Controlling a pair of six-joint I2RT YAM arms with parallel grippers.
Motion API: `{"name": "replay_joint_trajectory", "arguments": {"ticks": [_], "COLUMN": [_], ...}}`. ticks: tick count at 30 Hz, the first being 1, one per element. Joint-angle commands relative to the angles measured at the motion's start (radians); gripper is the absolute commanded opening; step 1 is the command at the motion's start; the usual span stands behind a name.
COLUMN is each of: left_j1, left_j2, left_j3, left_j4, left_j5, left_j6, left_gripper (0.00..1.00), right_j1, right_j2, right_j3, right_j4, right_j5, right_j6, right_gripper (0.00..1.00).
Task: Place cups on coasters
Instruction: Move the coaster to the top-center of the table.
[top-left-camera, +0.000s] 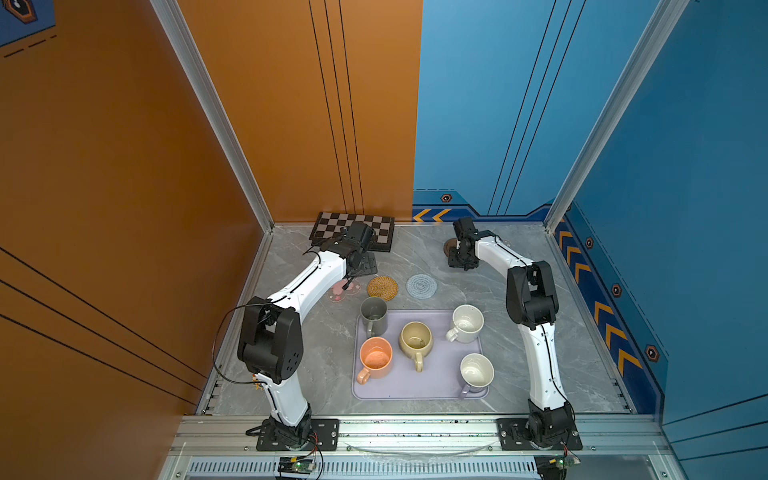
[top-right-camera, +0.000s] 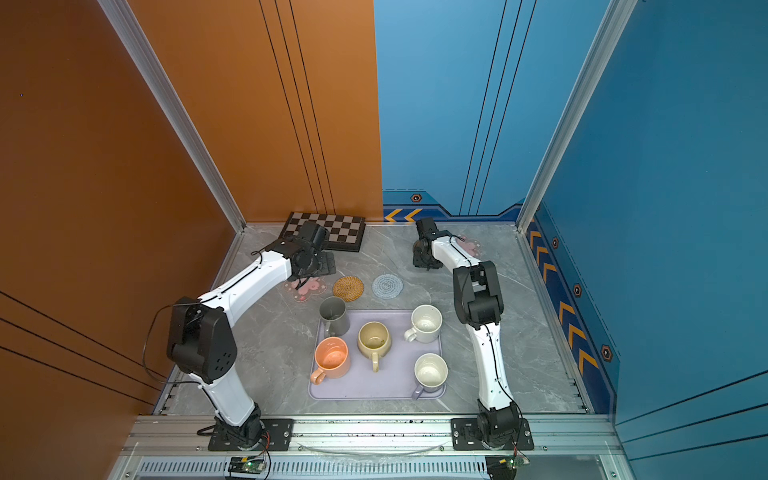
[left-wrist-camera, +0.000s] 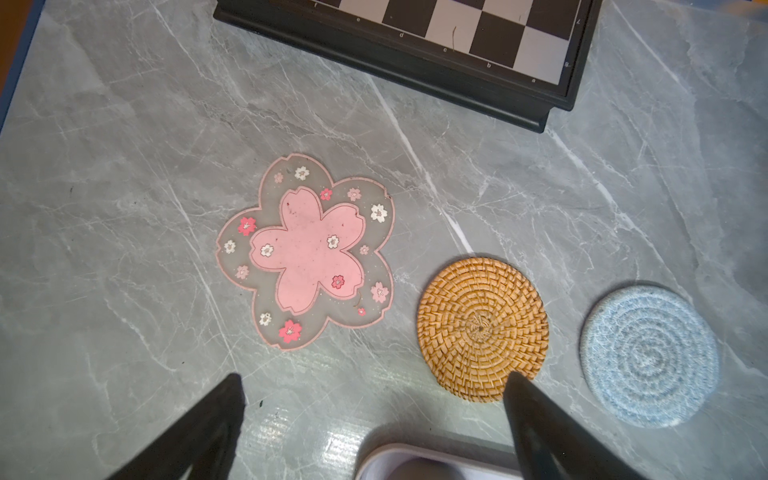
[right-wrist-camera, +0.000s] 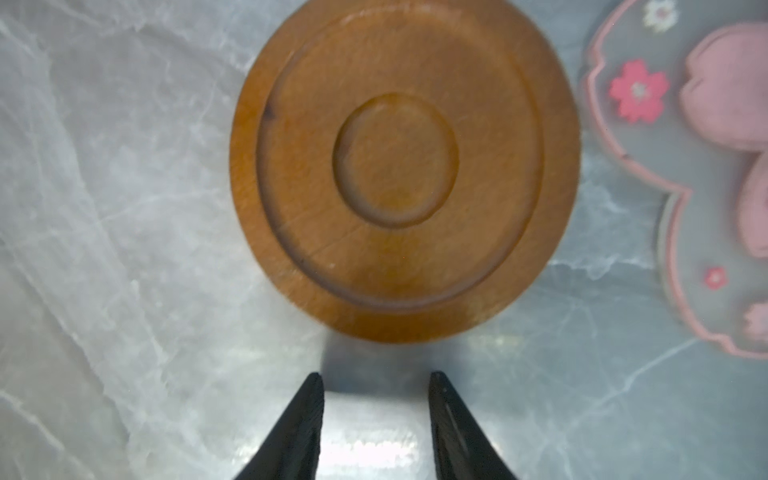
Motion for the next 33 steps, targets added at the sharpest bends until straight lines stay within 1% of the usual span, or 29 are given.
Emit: {"name": "replay_joint_trajectory", "arguments": {"ticks": [1,7,10,18,19,20,21,22,24,29,31,33], "left_j1": [0.0,-0.007,-0.008,-0.007,-0.007,-0.005,-0.002,0.0,-0.002,-0.022,-0.029,-0.035], "left_j2": [0.001,-0.027,-0.045,-0.085,-0.086,-0.086,-0.085,-0.083,-0.071,-0.056,-0.047,-0.031], "left_j3": [0.028,0.02,0.004,-0.037,-0.041,-0.047,-0.053,-0.057,-0.055,-0.053,-0.049,-0.04], "left_j4": [-0.016,-0.016,-0.017,-0.019,-0.017,-0.021,-0.022,-0.021,-0.022,-0.019,-0.019,-0.019], "left_j5": [0.022,0.002,-0.01,0.006,0.002,-0.004,0.003,0.021,0.054,0.062,0.063,0.065], "left_j6": [-0.012,-0.005,-0.011,-0.002,-0.01,-0.024,-0.041,-0.051,-0.06,-0.068,-0.058,-0.054], "left_gripper": [0.98,0.98,0.98,0.99,0.99,0.94,0.92,0.91,0.91,0.95,0.93,0.92], "right_j1": [0.045,0.119,0.147,0.216,0.223,0.231,0.238,0.243,0.253,0.263,0.266,0.268], "right_j2": [-0.066,-0.14,-0.173,-0.247,-0.251,-0.256,-0.261,-0.266,-0.278,-0.289,-0.29,-0.331], "right_j3": [-0.056,-0.11,-0.129,-0.142,-0.141,-0.142,-0.142,-0.169,-0.174,-0.18,-0.191,-0.217], "right_j4": [-0.047,-0.052,-0.05,-0.05,-0.05,-0.05,-0.05,-0.05,-0.047,-0.046,-0.042,-0.017], "right_j5": [-0.066,-0.098,-0.125,-0.089,-0.083,-0.077,-0.074,-0.072,-0.06,-0.063,-0.056,-0.058], "right_j6": [-0.014,-0.023,-0.016,-0.015,-0.014,-0.011,-0.009,-0.007,-0.008,-0.031,-0.031,-0.031], "right_gripper": [0.45,0.46,0.48,0.49,0.49,0.49,0.49,0.48,0.48,0.48,0.48,0.48]}}
